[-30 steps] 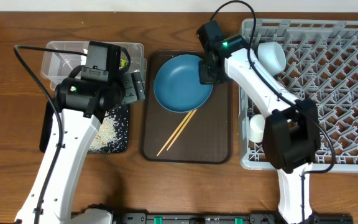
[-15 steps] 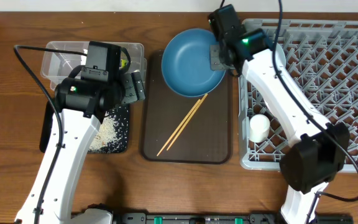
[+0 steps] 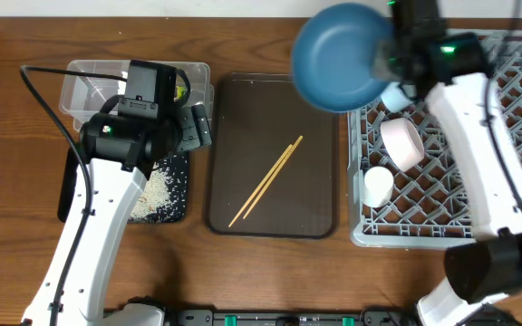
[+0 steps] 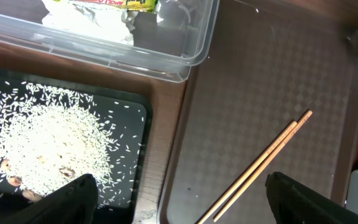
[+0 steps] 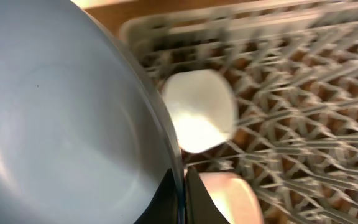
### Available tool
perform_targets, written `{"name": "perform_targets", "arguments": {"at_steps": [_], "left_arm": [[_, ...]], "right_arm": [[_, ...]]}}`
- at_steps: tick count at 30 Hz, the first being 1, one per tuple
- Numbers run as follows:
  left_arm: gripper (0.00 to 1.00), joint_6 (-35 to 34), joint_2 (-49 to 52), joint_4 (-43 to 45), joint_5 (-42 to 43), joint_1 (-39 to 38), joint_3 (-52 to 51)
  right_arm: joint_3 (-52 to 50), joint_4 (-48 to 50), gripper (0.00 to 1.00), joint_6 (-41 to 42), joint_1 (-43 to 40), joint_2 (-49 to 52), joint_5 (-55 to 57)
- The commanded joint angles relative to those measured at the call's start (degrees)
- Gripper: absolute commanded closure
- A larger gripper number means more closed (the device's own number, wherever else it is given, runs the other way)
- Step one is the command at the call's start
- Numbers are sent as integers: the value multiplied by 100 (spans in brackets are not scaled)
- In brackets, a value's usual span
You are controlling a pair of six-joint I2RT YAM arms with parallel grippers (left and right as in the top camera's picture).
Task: Sort waste into correct bins and load items into the dishwasher rack
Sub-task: 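Lift teal plate with right gripper over the dish rack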
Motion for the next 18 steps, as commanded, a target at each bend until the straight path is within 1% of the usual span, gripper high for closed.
{"name": "perform_targets", "arguments": {"at_steps": [1, 7, 14, 18], "left_arm": [[11, 74, 20, 2, -94, 20, 31], [11, 74, 20, 2, -94, 20, 31], [11, 74, 20, 4, -94, 20, 31], [11, 74, 20, 4, -94, 20, 31]], "right_arm": [[11, -37, 99, -186, -308, -258, 72], [11, -116, 99, -232, -863, -398, 68], [11, -120, 99, -339, -1314, -409, 83], [11, -118, 99, -334, -1480, -409, 459]]}}
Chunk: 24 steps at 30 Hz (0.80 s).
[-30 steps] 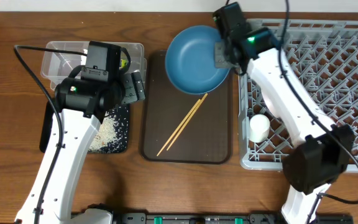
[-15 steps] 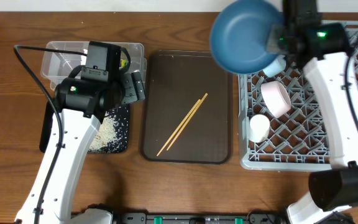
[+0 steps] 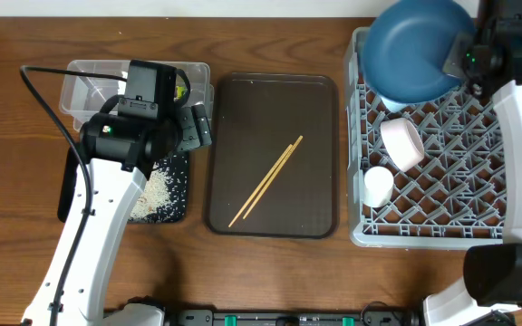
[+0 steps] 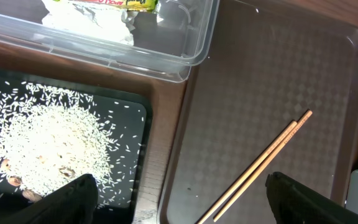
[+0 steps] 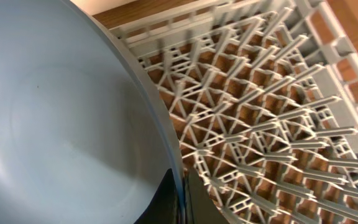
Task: Sort waste into correct bins and load items into the dishwasher rack
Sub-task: 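Lift teal plate with right gripper over the dish rack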
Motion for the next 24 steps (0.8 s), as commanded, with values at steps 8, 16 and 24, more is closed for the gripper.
{"name": "perform_targets", "arguments": {"at_steps": [8, 16, 24], "left_arm": [[11, 74, 20, 2, -94, 20, 31], [11, 74, 20, 4, -94, 20, 31], [11, 74, 20, 4, -92, 20, 31]], "right_arm": [[11, 378, 99, -116, -168, -212, 2337], [9, 1707, 99, -2105, -168, -195, 3353], [9, 2100, 99, -3329, -208, 105, 3888]]}}
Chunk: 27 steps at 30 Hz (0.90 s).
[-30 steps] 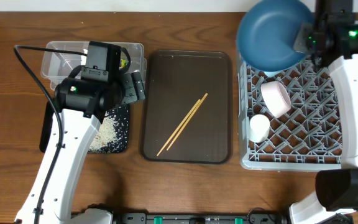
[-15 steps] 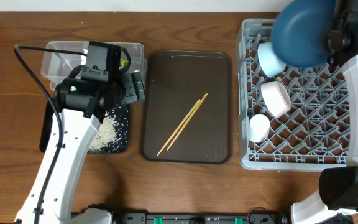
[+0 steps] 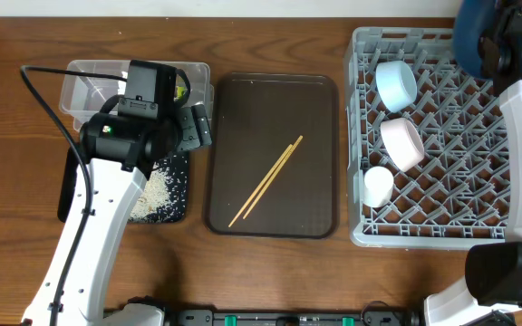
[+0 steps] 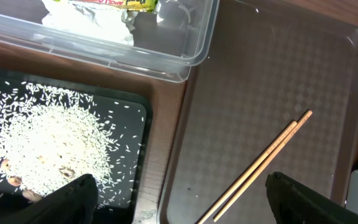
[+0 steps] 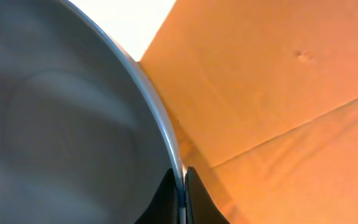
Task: Sort waste into correct bins and load items into the dishwasher rack
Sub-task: 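Lift teal plate with right gripper over the dish rack, then set teal plate upright at back of rack and release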
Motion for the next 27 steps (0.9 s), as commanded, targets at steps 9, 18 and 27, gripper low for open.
{"name": "perform_targets", "arguments": {"at_steps": [9, 18, 27], "left_arm": [[11, 74, 20, 2, -94, 20, 31], [11, 74, 20, 2, -92, 20, 31], [11, 74, 20, 4, -94, 20, 31]], "right_arm": [[28, 1043, 99, -3112, -177, 911, 1069], [28, 2269, 99, -4207, -326, 1419, 1215], [28, 2387, 99, -4717, -503, 1449, 820]]}}
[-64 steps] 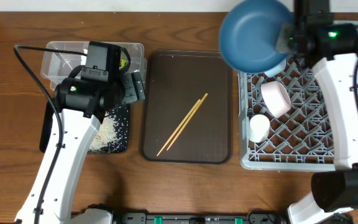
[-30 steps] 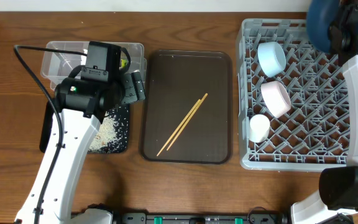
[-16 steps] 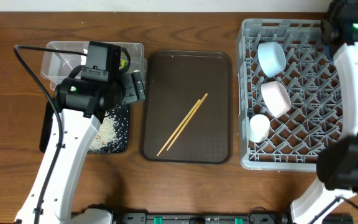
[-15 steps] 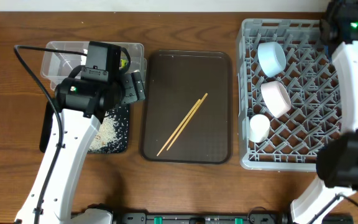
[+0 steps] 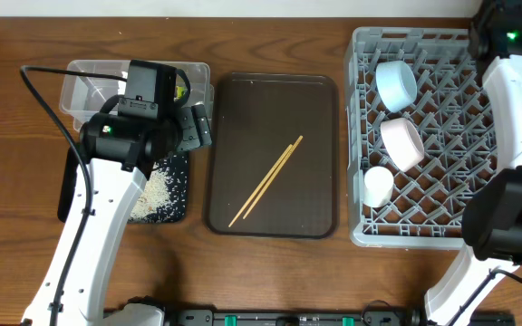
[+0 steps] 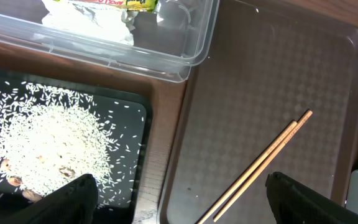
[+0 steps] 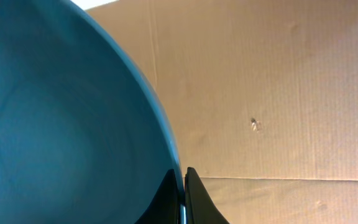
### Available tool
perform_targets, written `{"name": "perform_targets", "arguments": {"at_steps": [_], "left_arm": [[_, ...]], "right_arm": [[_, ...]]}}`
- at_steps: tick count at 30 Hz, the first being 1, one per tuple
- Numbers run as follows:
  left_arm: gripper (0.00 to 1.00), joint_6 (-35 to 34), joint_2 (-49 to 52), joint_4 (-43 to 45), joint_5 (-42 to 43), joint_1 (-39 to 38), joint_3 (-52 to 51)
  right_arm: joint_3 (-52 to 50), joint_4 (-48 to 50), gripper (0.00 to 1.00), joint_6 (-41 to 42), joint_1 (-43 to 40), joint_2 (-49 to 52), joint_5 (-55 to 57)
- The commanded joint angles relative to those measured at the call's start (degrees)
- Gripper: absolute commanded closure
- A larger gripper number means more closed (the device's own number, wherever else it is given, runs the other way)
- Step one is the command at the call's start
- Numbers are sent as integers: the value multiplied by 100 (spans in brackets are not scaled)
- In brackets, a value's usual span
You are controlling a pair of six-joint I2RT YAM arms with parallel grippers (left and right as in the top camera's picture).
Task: Sort waste into correct bins and load items into the dishwasher rack
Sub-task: 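Set teal plate upright at back of rack and release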
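Note:
A blue bowl (image 7: 61,124) fills the right wrist view, tilted on edge, and my right gripper (image 7: 183,186) is shut on its rim, facing a cardboard wall. In the overhead view the bowl is out of frame, and my right arm (image 5: 515,72) reaches past the far right corner of the grey dishwasher rack (image 5: 442,181). Two wooden chopsticks (image 5: 265,181) lie diagonally on the brown tray (image 5: 234,118). My left gripper (image 6: 179,199) hangs open above the tray's left edge, with the chopsticks (image 6: 260,165) to its right.
The rack holds a light blue cup (image 5: 395,83), a pink bowl (image 5: 402,143) and a white cup (image 5: 377,186). At the left stand a clear bin (image 5: 89,81) with wrappers and a black tray (image 5: 161,195) of spilled rice.
My right gripper, still shut on the blue bowl, has moved farther back and right; the bowl has left the overhead view. The left arm has not moved.
My right gripper held the blue bowl above the gap between tray and rack. Then the bowl hung over the rack's far left part, then at its far right corner, and now beyond the overhead frame. The left gripper stayed open throughout.

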Motion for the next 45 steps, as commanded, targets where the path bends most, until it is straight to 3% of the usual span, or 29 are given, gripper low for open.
{"name": "perform_targets", "arguments": {"at_steps": [1, 19, 26, 29, 31, 32, 33, 34, 41, 45], "left_arm": [[11, 74, 20, 2, -94, 20, 31], [11, 74, 20, 2, -94, 20, 31], [11, 74, 20, 2, -94, 20, 31], [11, 74, 20, 2, -94, 20, 31], [11, 74, 20, 4, -94, 20, 31], [11, 74, 20, 2, -94, 20, 31], [11, 74, 20, 2, -94, 20, 31], [11, 74, 20, 2, -94, 20, 31], [11, 74, 20, 4, -94, 20, 31], [11, 74, 20, 4, -92, 20, 31]], "right_arm": [[61, 37, 99, -221, -70, 20, -83], [61, -20, 99, -214, 127, 734, -201], [61, -487, 97, -109, 468, 750, -216], [61, -793, 88, -107, 586, 750, -264], [61, -942, 75, -44, 634, 750, -267], [61, -973, 56, 39, 645, 750, -284], [61, -977, 17, 201, 651, 750, -291], [61, -949, 1, 326, 649, 750, -310], [63, -391, 1, 988, 645, 579, -496], [74, -319, 1, 1759, 645, 138, -1554]]}}
